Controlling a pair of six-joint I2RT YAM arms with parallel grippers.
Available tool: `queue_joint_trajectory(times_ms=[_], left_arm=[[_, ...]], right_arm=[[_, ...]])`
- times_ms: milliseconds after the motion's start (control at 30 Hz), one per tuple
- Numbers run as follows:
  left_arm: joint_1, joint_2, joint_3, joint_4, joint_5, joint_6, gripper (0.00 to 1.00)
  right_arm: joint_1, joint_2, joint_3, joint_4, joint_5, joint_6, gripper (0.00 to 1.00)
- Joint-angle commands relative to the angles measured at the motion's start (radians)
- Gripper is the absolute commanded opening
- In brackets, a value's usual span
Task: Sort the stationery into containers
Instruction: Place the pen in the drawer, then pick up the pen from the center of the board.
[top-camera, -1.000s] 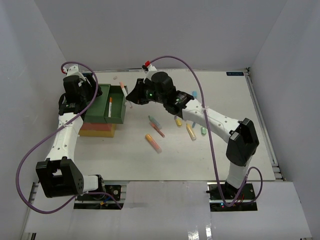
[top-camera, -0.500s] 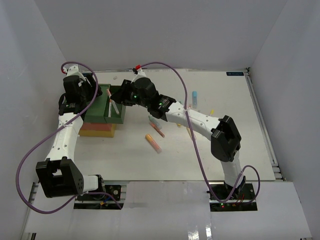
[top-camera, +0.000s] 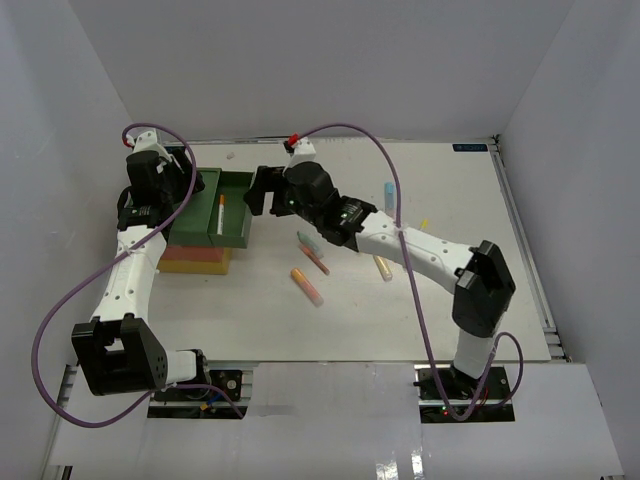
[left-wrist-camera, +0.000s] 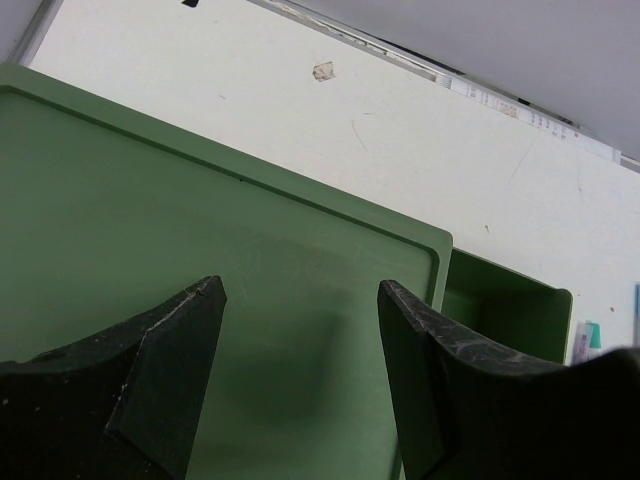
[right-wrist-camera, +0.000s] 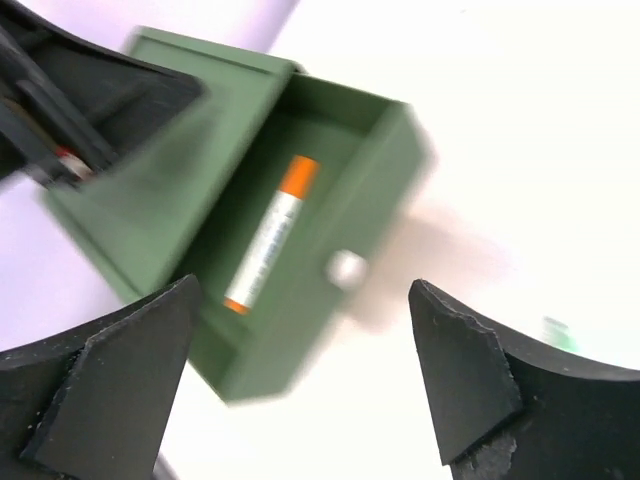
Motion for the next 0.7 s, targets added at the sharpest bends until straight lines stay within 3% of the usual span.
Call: queue_joint_trajectory(times_ms=[0,133,333,467,567,667], left_arm=[[0.002,-0.011,-0.026,-0.081,0.005,-0.001,0.74],[0.001,-0.013,-0.026,-0.081,0.01,-0.003,0.74],[0.002,-0.011,-0.024,-0.081,0.01,-0.003,0.74],[0.001,-0.009,-0.024,-0.081,0.011,-0.003,0.74],[0.002,-0.011,-0.023,-0.083,0.013,-0.005,0.74],[0.001,-0.013,-0.021,-0.083,0.022,-0.006,0.74]], right_arm=[[-0.03,-0.175,-0.079,-0.088,0.196,-0.213,0.9],[-0.134,-0.282,-0.22,-0.163,0.238,-0.266,0.9],[-0.341,-0.362,-0.432,-0.207,0.174,-0.298,0.9],[-0.436,-0.345,-0.506,-0.238,0.221,-0.269,0.99],[-0.508,-0.336,-0.564,-0.245,0.269,-0.214,0.86],[-0.57,-0.313,-0.583,-0.256,0.273,-0.192,0.83]])
